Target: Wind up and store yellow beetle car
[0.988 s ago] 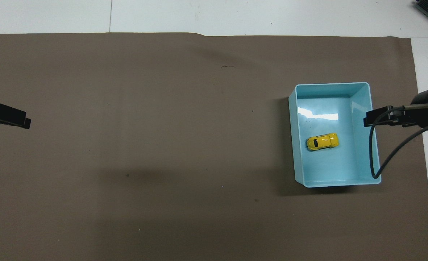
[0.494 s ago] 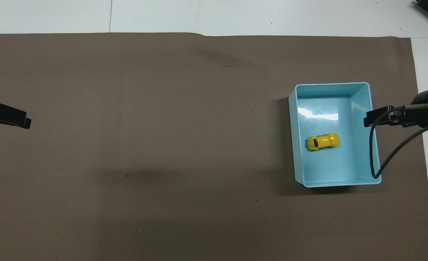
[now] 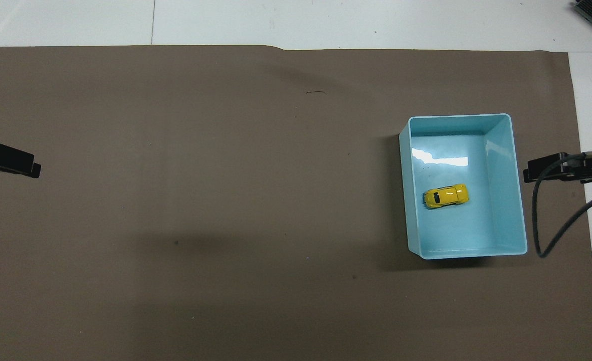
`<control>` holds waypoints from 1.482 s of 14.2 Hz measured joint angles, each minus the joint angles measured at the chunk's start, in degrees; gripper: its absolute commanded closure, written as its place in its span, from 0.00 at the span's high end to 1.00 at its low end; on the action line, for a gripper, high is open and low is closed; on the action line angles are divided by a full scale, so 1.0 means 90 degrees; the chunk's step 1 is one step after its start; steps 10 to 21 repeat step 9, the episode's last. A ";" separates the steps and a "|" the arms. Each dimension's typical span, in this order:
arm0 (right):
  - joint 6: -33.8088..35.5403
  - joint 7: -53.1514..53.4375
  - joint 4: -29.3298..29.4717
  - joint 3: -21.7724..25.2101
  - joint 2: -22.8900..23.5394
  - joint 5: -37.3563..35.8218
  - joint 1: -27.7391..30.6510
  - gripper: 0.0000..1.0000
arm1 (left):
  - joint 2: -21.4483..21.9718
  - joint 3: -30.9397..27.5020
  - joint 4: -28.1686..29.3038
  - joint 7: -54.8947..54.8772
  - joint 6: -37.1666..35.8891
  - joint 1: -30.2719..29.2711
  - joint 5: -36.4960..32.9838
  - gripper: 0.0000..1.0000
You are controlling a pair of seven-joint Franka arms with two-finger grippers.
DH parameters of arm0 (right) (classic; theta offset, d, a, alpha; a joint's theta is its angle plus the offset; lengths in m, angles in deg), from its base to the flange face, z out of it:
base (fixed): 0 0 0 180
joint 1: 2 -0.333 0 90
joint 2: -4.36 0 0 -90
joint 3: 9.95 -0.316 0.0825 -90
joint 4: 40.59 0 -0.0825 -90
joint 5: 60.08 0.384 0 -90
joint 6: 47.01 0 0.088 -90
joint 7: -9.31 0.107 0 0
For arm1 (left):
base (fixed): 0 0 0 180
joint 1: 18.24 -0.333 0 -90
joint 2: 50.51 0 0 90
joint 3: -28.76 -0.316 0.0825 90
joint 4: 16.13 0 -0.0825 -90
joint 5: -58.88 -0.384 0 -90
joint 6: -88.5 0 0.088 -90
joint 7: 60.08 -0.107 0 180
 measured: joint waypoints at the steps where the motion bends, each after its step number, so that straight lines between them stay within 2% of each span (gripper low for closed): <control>1: 0.0000 0.0000 0.0000 -0.0011 0.0000 -0.0037 -0.0010 1.00 | 0.0000 0.0000 0.0000 0.0000 0.0000 0.0000 0.0000 1.00; 21: 0.0000 0.0000 0.0005 -0.0080 -0.0036 -0.0116 -0.0029 1.00 | 0.0000 0.0000 0.0000 0.0000 0.0000 0.0000 0.0000 1.00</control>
